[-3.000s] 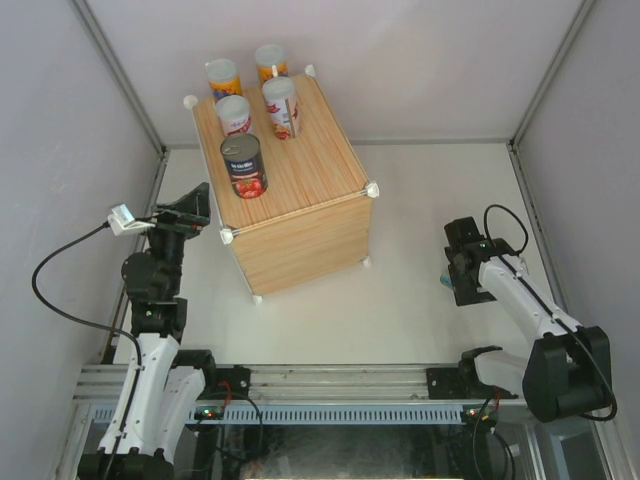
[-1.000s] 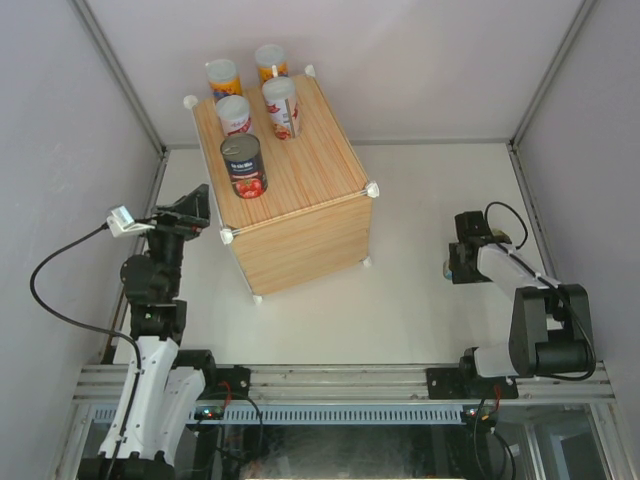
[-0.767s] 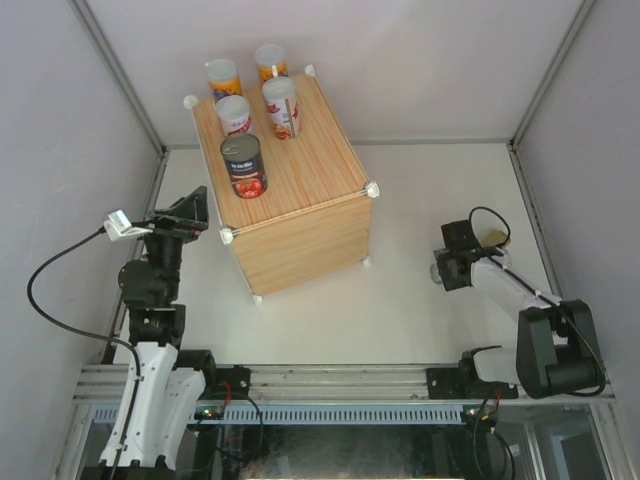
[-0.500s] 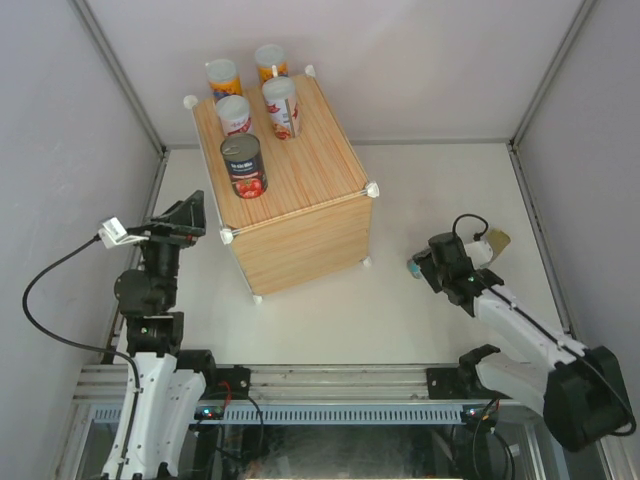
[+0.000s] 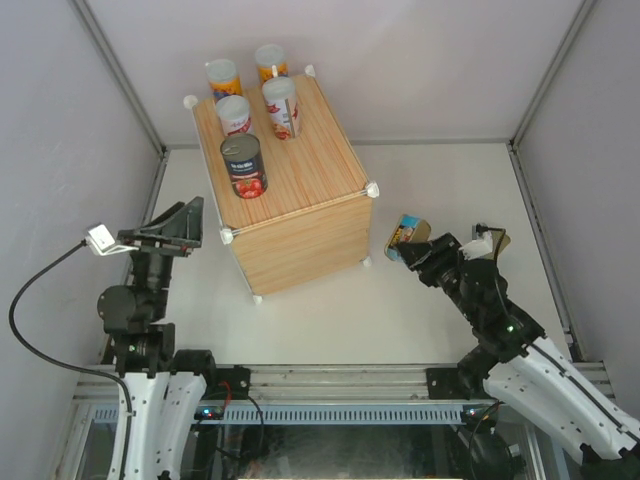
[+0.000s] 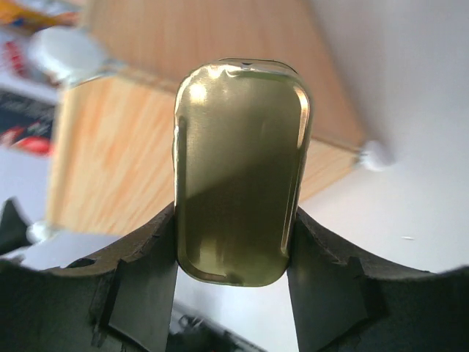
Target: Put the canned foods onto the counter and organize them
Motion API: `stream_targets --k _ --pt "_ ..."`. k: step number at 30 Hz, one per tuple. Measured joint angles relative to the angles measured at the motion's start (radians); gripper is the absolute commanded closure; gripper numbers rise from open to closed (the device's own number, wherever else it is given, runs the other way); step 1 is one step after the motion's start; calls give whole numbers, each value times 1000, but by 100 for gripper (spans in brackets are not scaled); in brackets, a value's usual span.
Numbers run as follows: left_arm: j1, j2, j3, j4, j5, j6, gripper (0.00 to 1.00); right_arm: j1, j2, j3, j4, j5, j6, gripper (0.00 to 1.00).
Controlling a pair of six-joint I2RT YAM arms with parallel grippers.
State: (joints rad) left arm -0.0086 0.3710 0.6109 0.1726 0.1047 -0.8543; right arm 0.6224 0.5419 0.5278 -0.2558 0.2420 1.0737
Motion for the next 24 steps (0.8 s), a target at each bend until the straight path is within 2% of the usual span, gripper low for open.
stream_targets --k 4,8,17,24 --pt "-8 1 47 -4 68 -4 8 53 -47 0 91 -93 -14 100" --pt "-17 16 100 -8 159 -10 8 120 -17 13 217 -188 -19 100" --pt "-51 97 192 -29 334 -9 7 278 196 135 489 -340 -19 100" --pt "-77 142 198 -53 424 -8 6 313 372 222 742 -448 35 100"
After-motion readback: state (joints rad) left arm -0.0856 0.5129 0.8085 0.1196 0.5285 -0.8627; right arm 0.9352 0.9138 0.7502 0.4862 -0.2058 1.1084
